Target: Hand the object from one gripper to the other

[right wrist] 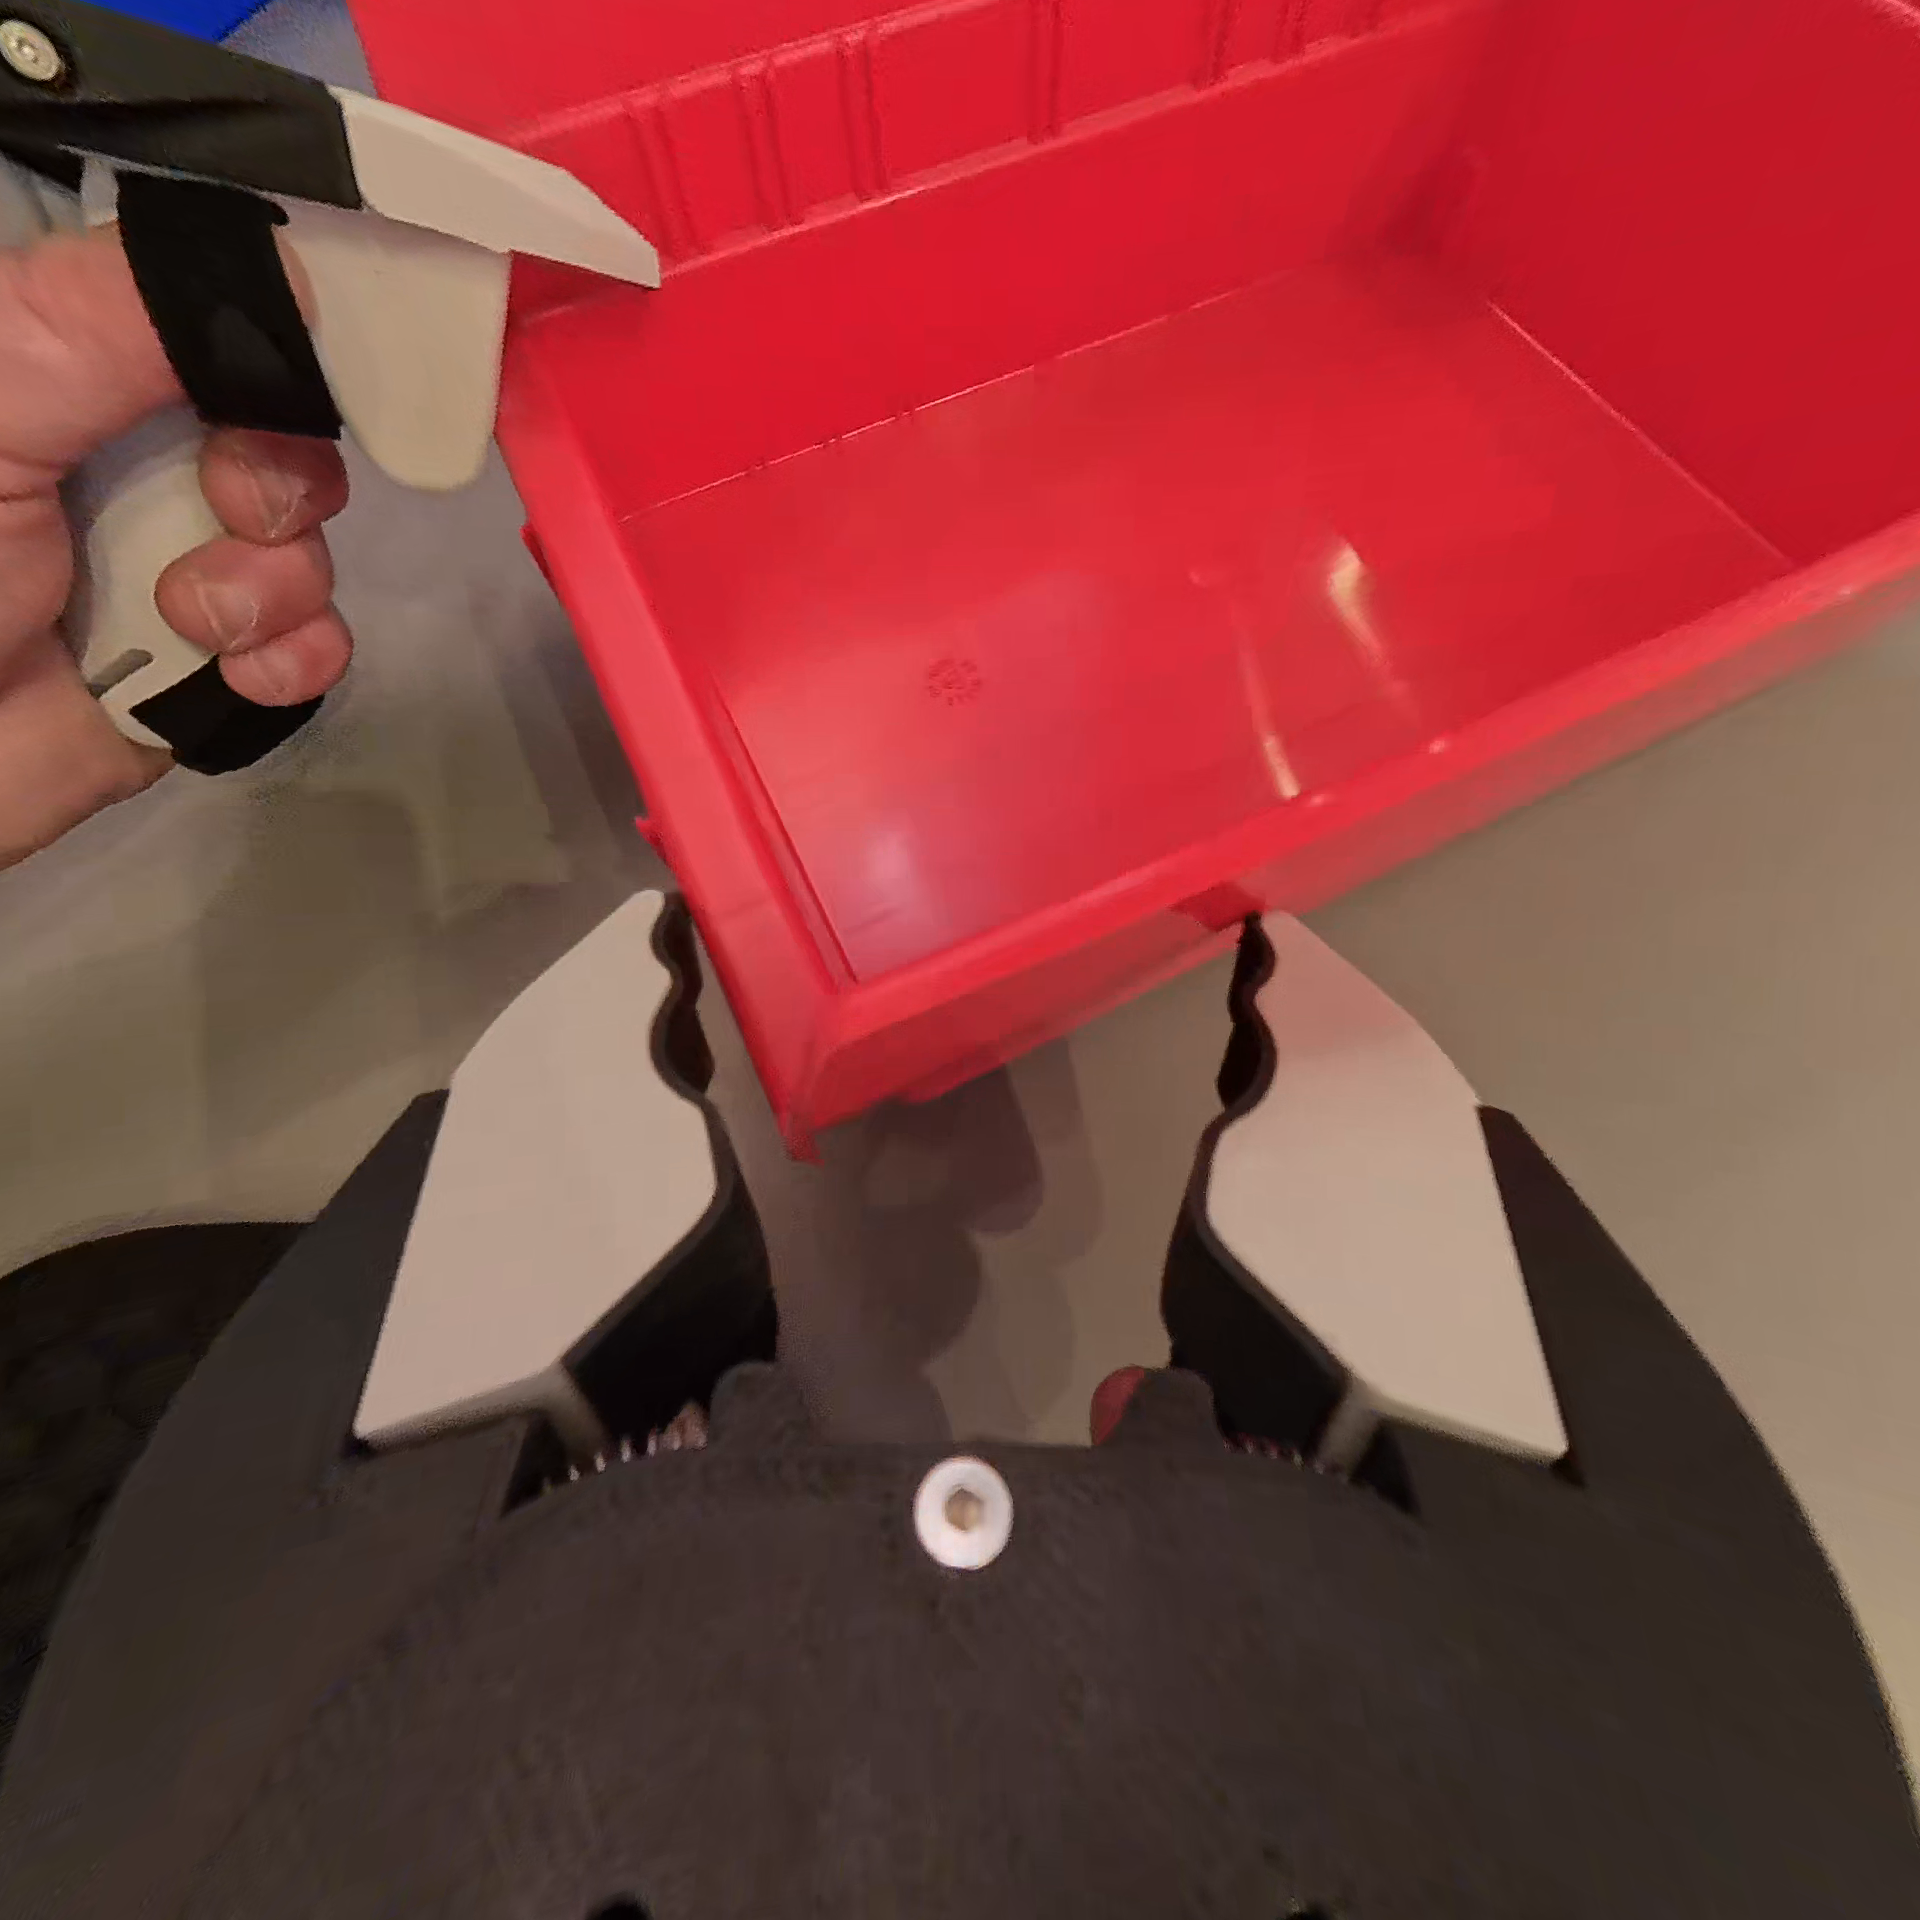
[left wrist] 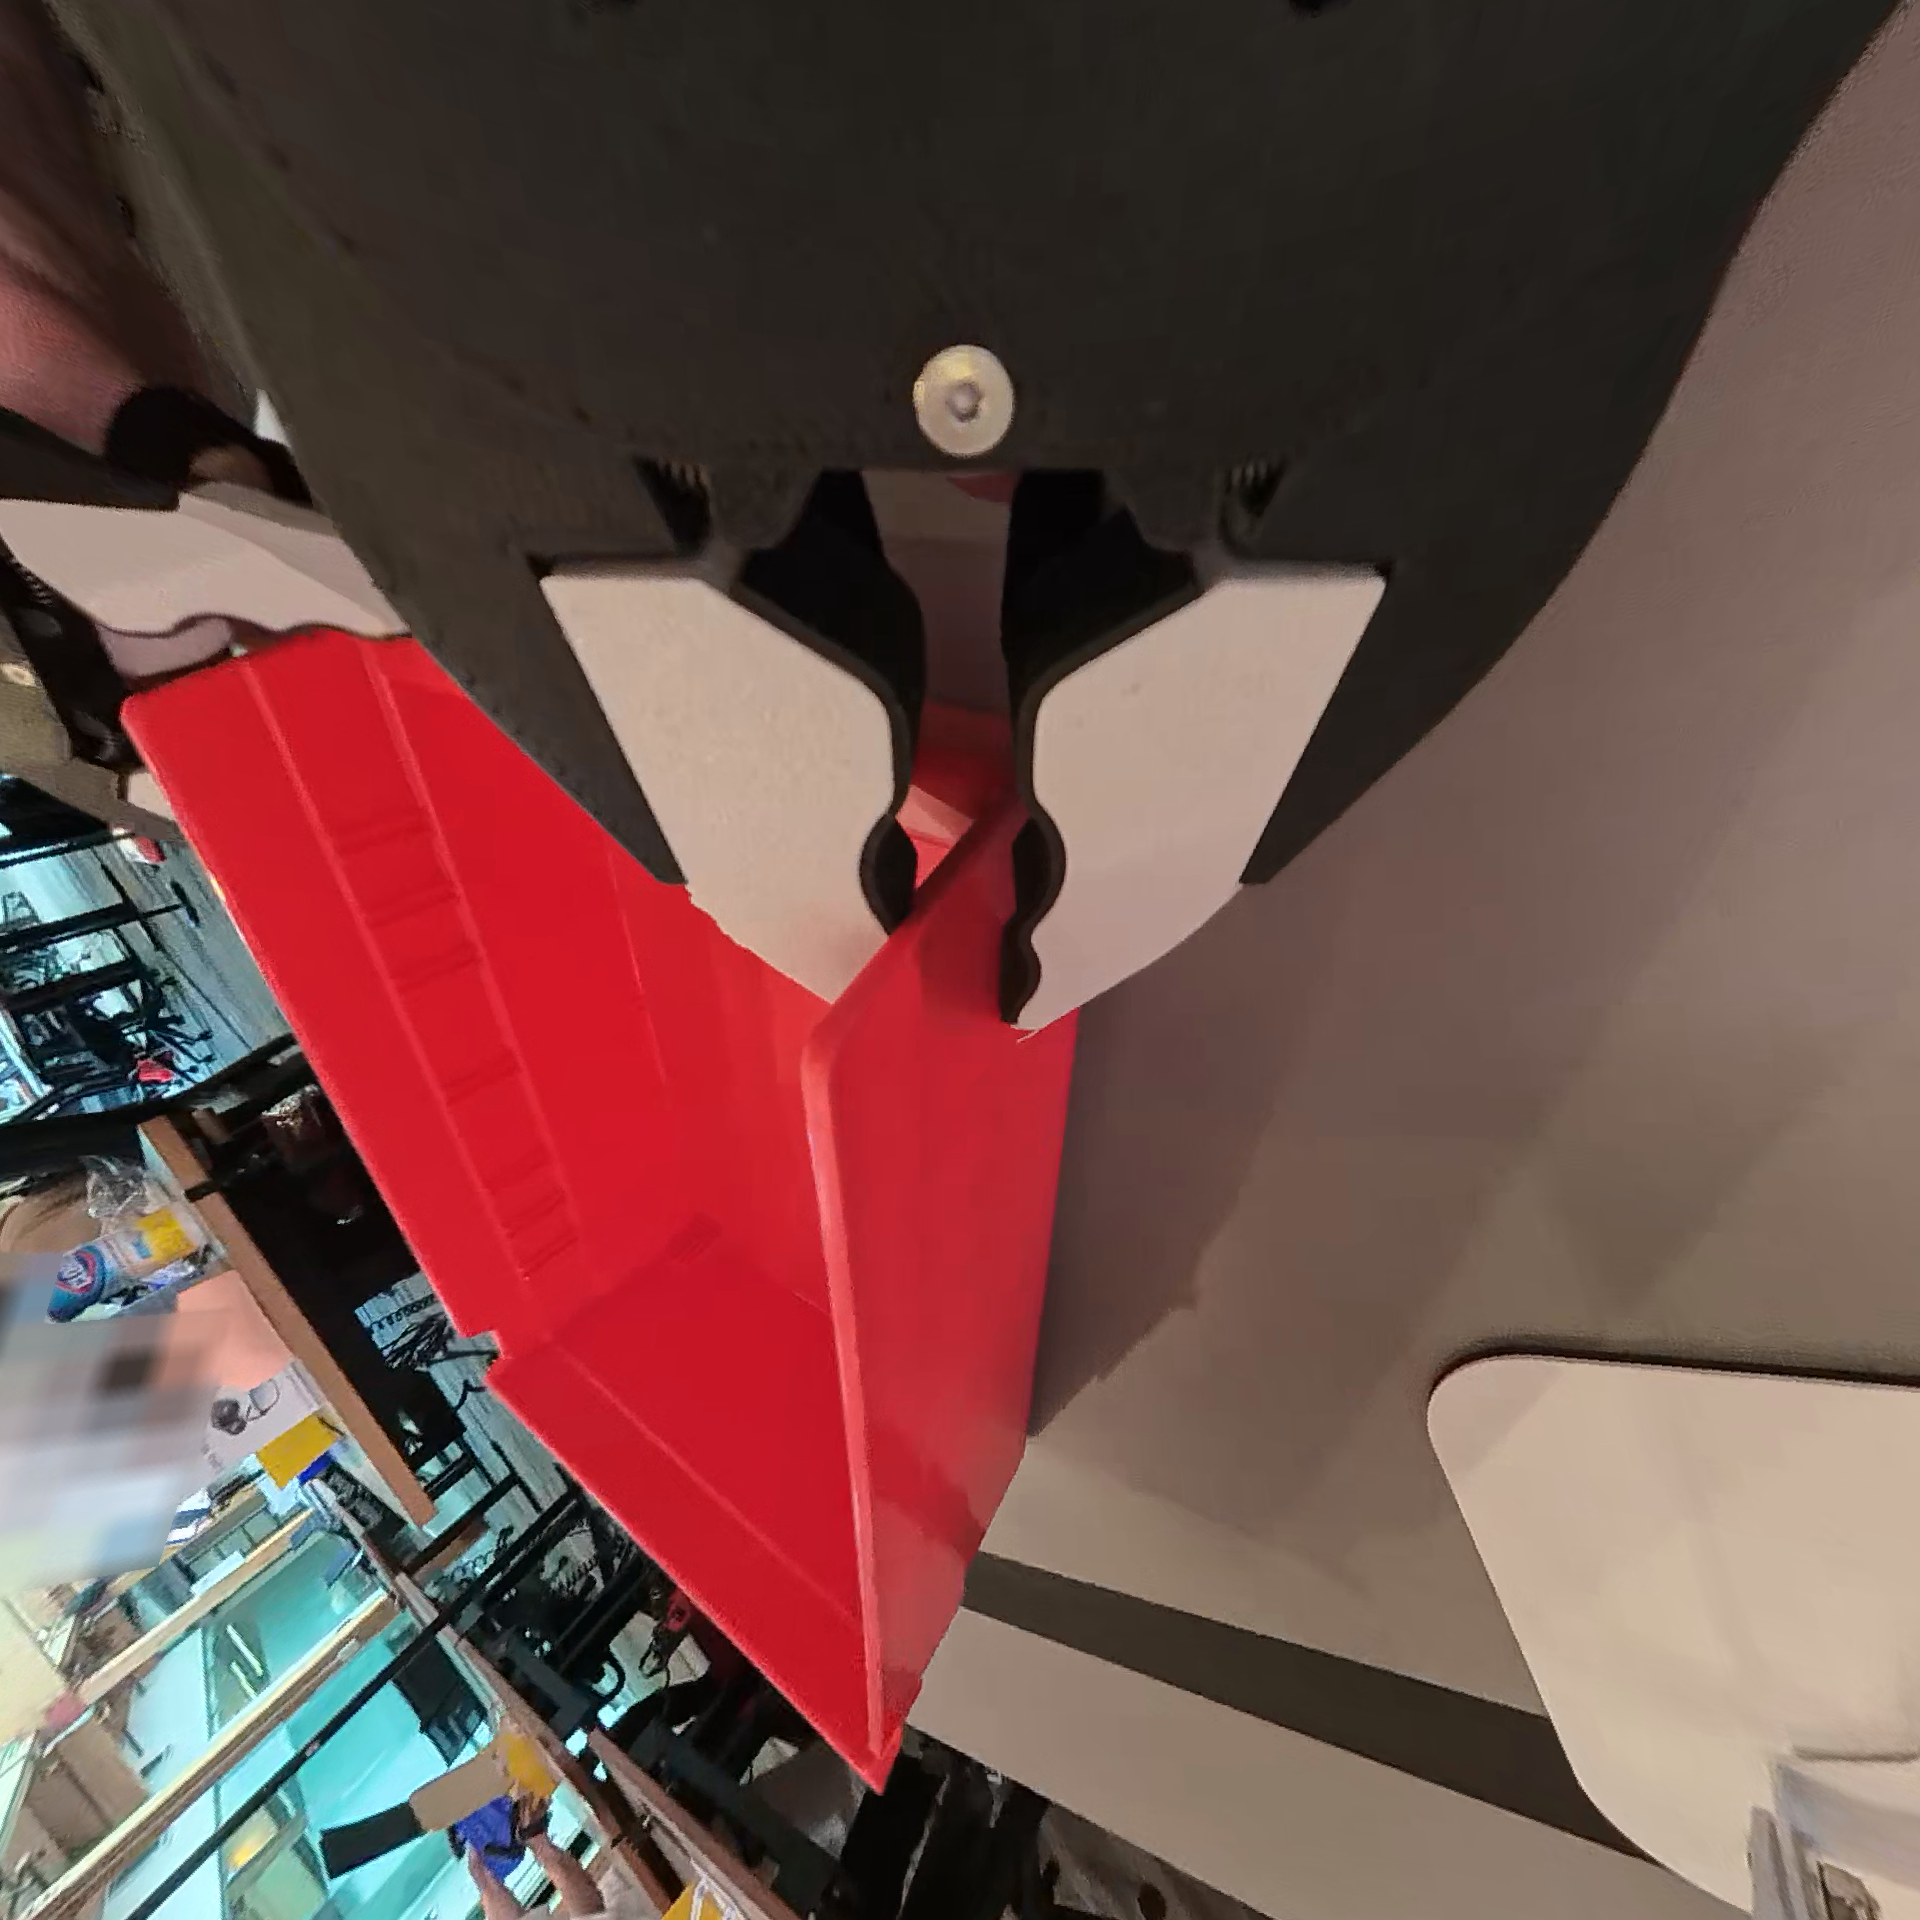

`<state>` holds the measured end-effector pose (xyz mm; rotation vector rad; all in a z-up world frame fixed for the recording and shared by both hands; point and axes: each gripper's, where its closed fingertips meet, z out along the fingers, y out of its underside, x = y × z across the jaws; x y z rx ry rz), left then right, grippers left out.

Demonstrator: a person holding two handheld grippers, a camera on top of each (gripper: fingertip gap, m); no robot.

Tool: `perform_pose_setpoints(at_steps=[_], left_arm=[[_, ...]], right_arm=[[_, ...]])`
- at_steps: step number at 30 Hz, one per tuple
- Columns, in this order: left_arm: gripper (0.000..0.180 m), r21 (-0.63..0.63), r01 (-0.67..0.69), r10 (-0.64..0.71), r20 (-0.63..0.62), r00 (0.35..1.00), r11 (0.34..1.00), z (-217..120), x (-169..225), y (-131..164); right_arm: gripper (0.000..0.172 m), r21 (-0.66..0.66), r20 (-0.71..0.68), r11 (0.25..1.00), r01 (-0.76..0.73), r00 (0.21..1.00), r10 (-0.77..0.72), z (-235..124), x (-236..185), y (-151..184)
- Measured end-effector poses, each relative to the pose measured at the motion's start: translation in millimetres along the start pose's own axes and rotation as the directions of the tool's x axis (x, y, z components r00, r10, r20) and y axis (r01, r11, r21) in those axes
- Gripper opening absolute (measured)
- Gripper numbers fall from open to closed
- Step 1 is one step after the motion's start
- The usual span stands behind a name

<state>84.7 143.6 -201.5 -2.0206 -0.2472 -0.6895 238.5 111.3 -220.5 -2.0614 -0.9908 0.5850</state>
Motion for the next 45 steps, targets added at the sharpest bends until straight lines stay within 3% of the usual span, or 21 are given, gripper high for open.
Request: perform_pose_setpoints(at_steps=[4,8,13,18,21,24,30,31,32,37,41,45], left_arm=[[0.018,0.004,0.002,-0.002,0.005,1.000,1.000,8.4,-1.3,4.7],[0.042,-0.006,-0.025,0.025,-0.029,0.999,1.000,20.5,14.5,7.7],[0.060,-0.036,-0.061,0.059,-0.067,0.996,0.997,43.8,42.0,11.4],[0.063,-0.071,-0.024,0.017,-0.097,0.995,0.997,72.3,57.3,5.9],[0.049,-0.072,0.025,-0.035,-0.141,0.989,0.997,92.6,60.5,2.5],[0.054,-0.077,0.074,-0.086,-0.166,0.982,0.994,110.3,66.1,0.2],[0.062,-0.070,0.051,-0.063,-0.186,0.981,0.996,135.8,70.8,-14.2],[0.064,-0.095,0.067,-0.087,-0.215,0.973,0.993,134.2,73.0,-14.4],[0.071,-0.094,0.078,-0.098,-0.230,0.968,0.993,129.3,73.8,-16.1],[0.079,-0.021,-0.016,0.009,-0.296,0.955,1.000,58.0,81.9,-15.7],[0.079,0.064,-0.144,0.156,-0.253,0.955,0.988,-25.8,59.7,-13.8],[0.081,0.123,-0.202,0.207,-0.026,0.978,0.972,-114.0,-14.1,-34.9]], right_arm=[[0.092,-0.065,-0.007,0.998,0.022,1.000,-0.023,7.7,11.9,6.8],[0.076,-0.075,-0.012,0.997,0.004,1.000,-0.005,6.6,35.9,3.4],[0.061,-0.092,-0.041,0.995,-0.029,0.999,0.026,8.0,86.1,-2.3],[0.056,-0.112,-0.057,0.991,-0.067,0.996,0.061,15.3,133.3,-12.5],[0.054,-0.116,-0.098,0.989,-0.091,0.992,0.080,19.2,163.7,-18.5],[0.055,-0.129,-0.118,0.987,-0.095,0.990,0.080,25.1,185.9,-24.8],[0.058,-0.133,-0.136,0.984,-0.114,0.986,0.096,35.5,211.6,-35.2],[0.064,-0.115,-0.140,0.984,-0.139,0.983,0.122,32.1,213.2,-37.8],[0.077,-0.080,-0.148,0.985,-0.152,0.979,0.139,26.0,213.9,-41.6],[0.086,0.071,-0.243,0.997,-0.037,0.969,0.053,-27.5,181.4,-62.8],[0.081,0.185,-0.159,0.974,0.134,0.982,-0.105,-42.9,89.9,-100.0],[0.081,0.231,0.023,0.944,0.234,0.969,-0.246,-11.7,-20.5,-139.6]])
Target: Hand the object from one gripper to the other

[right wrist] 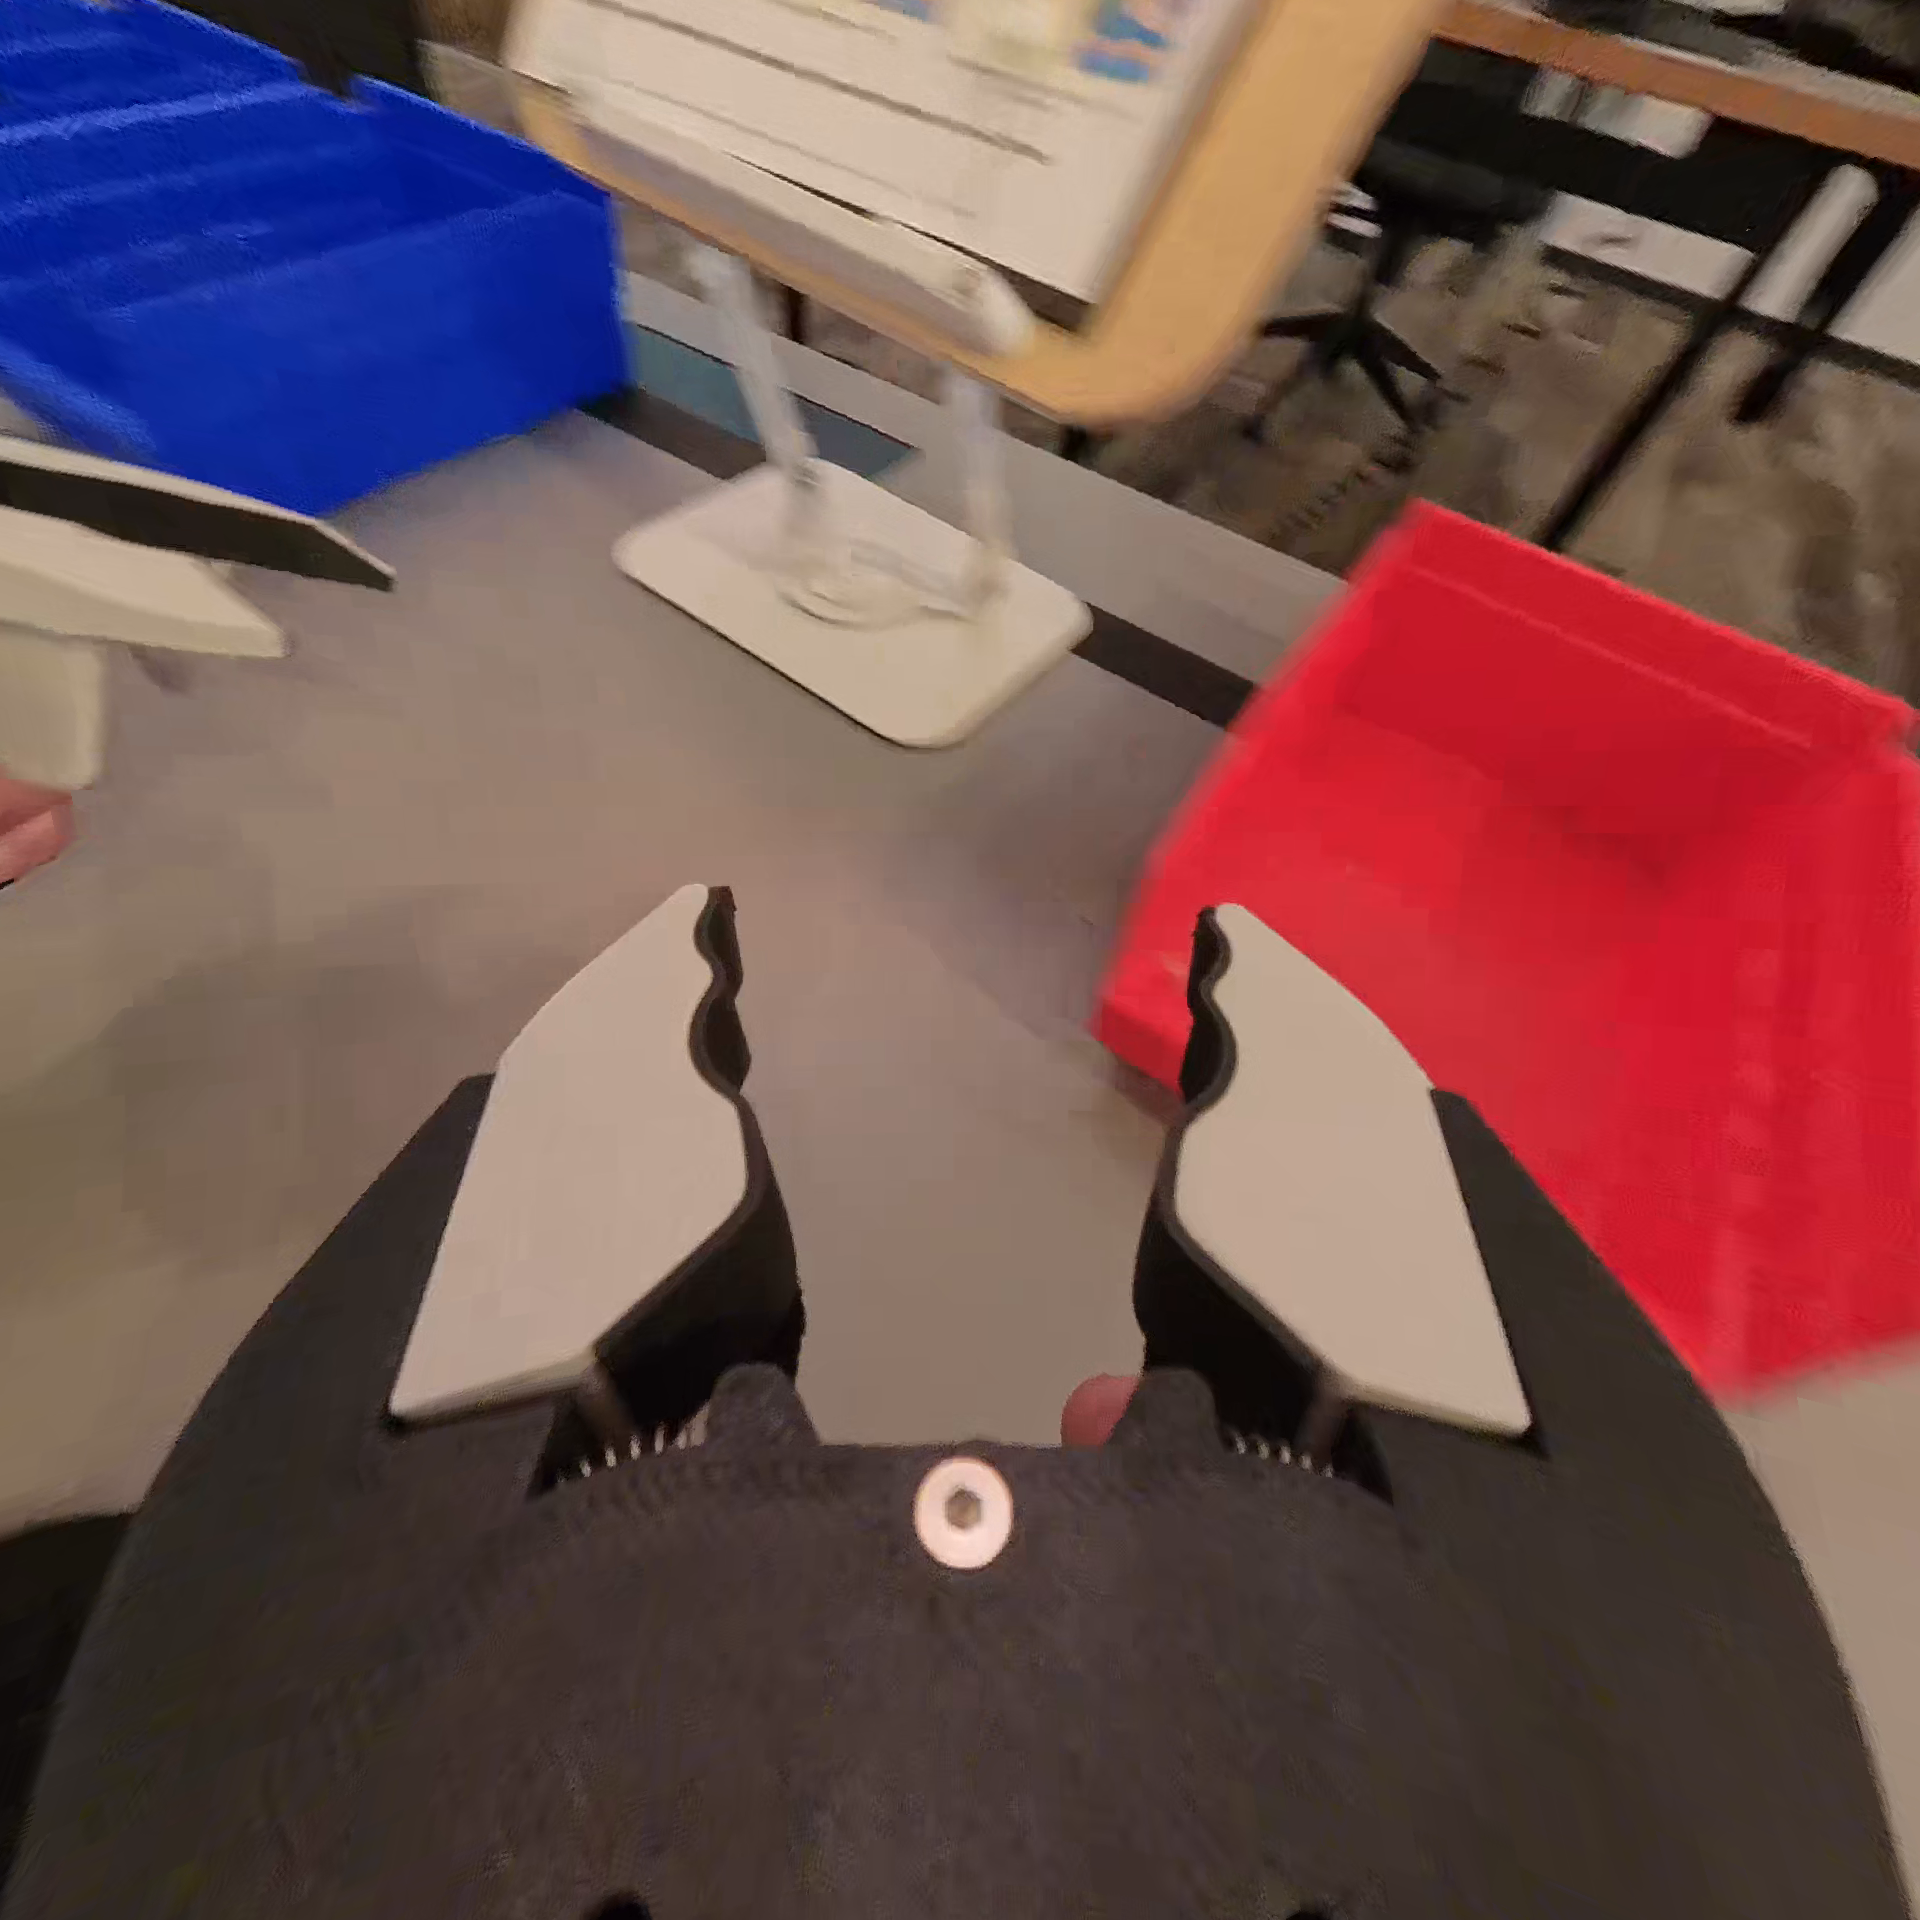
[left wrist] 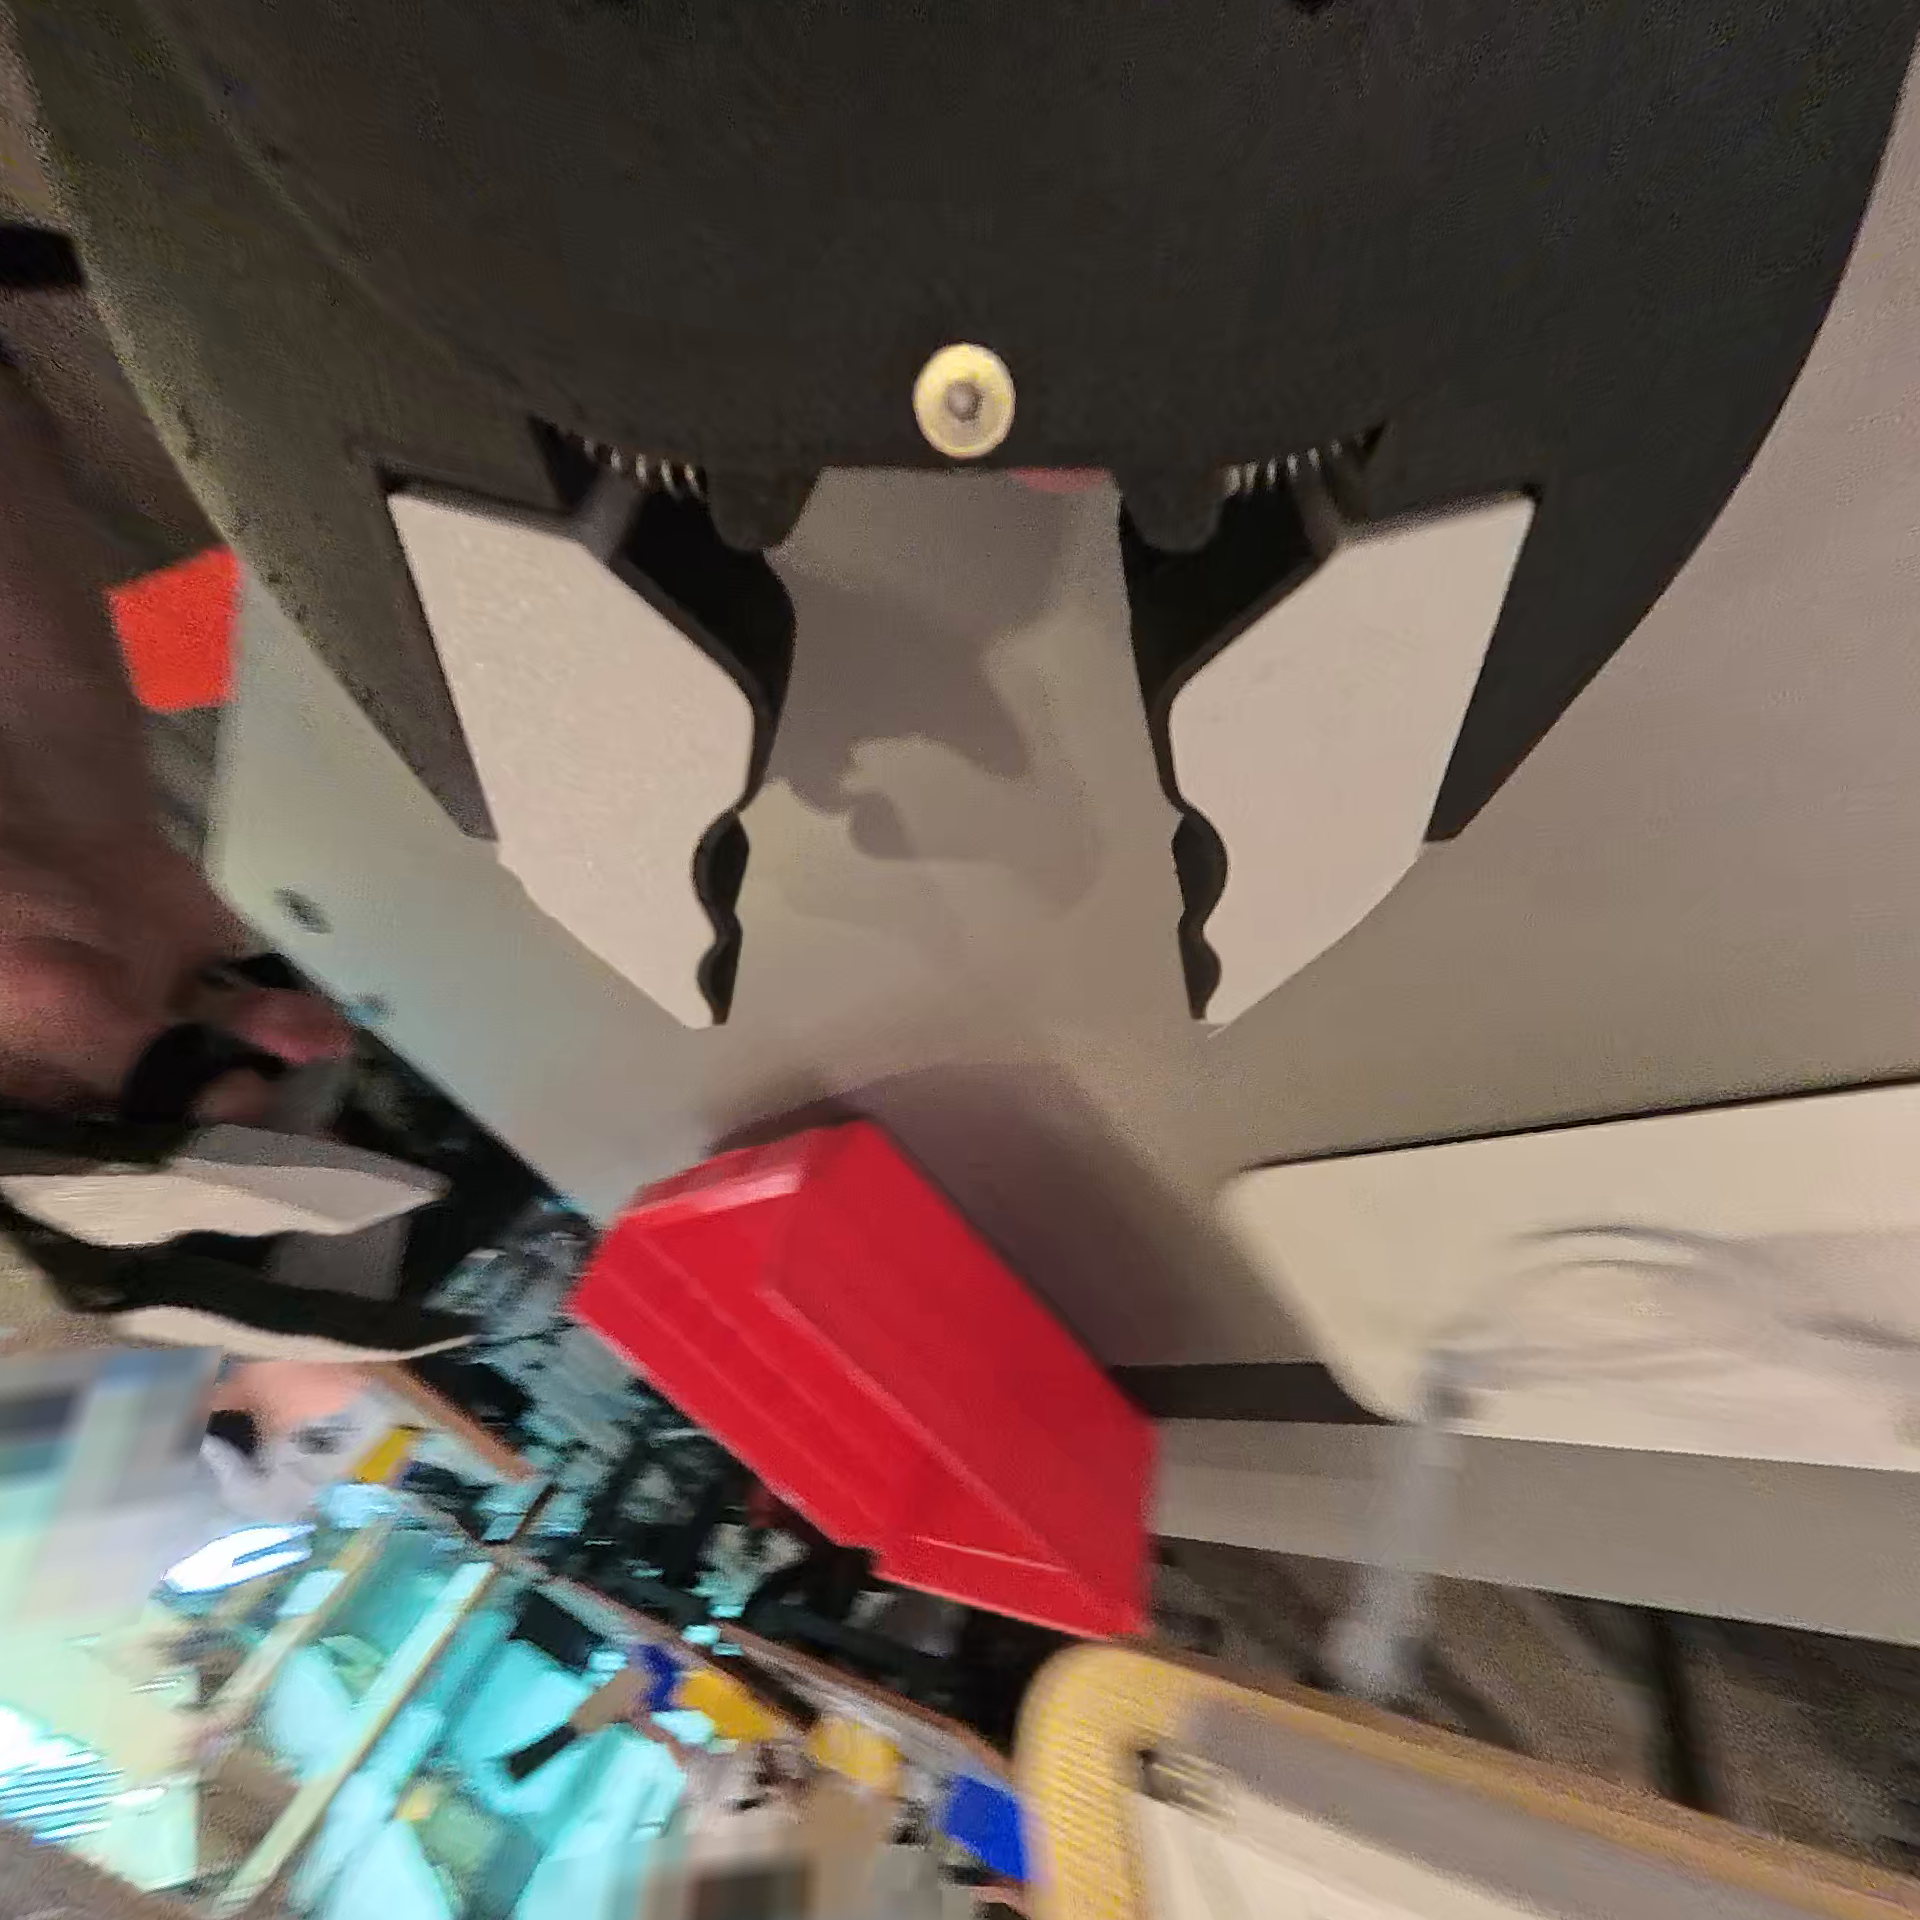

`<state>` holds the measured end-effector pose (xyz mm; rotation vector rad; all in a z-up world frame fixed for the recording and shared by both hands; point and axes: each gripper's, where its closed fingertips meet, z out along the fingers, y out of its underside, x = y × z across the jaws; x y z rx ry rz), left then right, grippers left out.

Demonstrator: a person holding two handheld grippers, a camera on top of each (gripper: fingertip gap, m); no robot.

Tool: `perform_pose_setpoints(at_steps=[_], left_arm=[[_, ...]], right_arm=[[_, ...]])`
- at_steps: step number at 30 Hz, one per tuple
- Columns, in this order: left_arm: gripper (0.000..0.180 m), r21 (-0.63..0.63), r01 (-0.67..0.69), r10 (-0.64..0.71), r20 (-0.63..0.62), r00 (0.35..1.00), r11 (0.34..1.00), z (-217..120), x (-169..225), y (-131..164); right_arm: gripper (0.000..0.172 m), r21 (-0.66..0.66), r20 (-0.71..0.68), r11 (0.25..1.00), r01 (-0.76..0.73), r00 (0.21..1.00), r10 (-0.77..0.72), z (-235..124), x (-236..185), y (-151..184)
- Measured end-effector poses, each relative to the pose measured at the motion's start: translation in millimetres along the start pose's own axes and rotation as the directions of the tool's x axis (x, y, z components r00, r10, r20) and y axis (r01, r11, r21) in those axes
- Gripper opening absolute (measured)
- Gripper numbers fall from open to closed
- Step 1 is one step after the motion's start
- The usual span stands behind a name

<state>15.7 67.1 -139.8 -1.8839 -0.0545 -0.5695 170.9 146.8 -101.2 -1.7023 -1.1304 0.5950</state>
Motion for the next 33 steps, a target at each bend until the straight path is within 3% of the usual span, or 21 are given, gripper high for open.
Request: perform_pose_setpoints(at_steps=[5,8,10,14,17,20,22,23,26,33], left_arm=[[0.063,0.002,-0.108,0.100,0.368,0.924,0.994,-118.7,-126.1,-31.8],[0.053,-0.073,-0.105,0.128,0.511,0.850,0.992,-171.7,-192.2,-45.0],[0.045,-0.191,-0.116,0.206,0.564,0.799,0.975,-194.8,-231.2,-48.0],[0.041,-0.450,-0.105,0.345,0.494,0.798,0.887,-213.1,-286.6,-46.5],[0.039,-0.617,-0.138,0.442,0.371,0.817,0.774,-210.7,-313.0,-43.0],[0.036,-0.783,-0.272,0.609,0.165,0.776,0.559,-205.9,-333.3,-33.7],[0.039,-0.847,-0.368,0.707,0.014,0.707,0.385,-204.4,-350.1,-27.3],[0.040,-0.863,-0.396,0.724,-0.051,0.688,0.314,-203.3,-356.7,-23.1],[0.039,-0.874,-0.442,0.710,-0.179,0.681,0.203,-198.2,-368.6,-13.8],[0.039,-0.856,-0.515,0.716,-0.336,0.612,0.038,-184.4,-385.3,-2.9]], right_arm=[[0.077,0.049,0.254,0.999,-0.008,0.967,-0.005,84.8,-97.7,-63.5],[0.075,0.025,0.341,1.000,-0.015,0.940,0.005,139.7,-134.9,-79.7],[0.072,0.016,0.367,1.000,-0.026,0.930,0.018,170.4,-148.7,-81.4],[0.067,-0.003,0.384,1.000,0.004,0.923,-0.003,207.9,-164.0,-55.7],[0.065,-0.020,0.395,0.999,0.033,0.918,-0.023,219.4,-169.2,-30.6],[0.065,-0.049,0.407,0.995,0.086,0.911,-0.059,225.8,-168.9,-17.7],[0.065,-0.056,0.424,0.997,0.060,0.905,-0.031,227.0,-167.6,-16.0],[0.065,-0.060,0.433,0.997,0.046,0.901,-0.016,227.1,-167.5,-15.3],[0.065,-0.071,0.435,0.996,0.045,0.901,-0.010,228.4,-164.7,-10.7],[0.064,-0.098,0.452,0.995,0.023,0.892,0.024,233.5,-163.8,-1.6]])
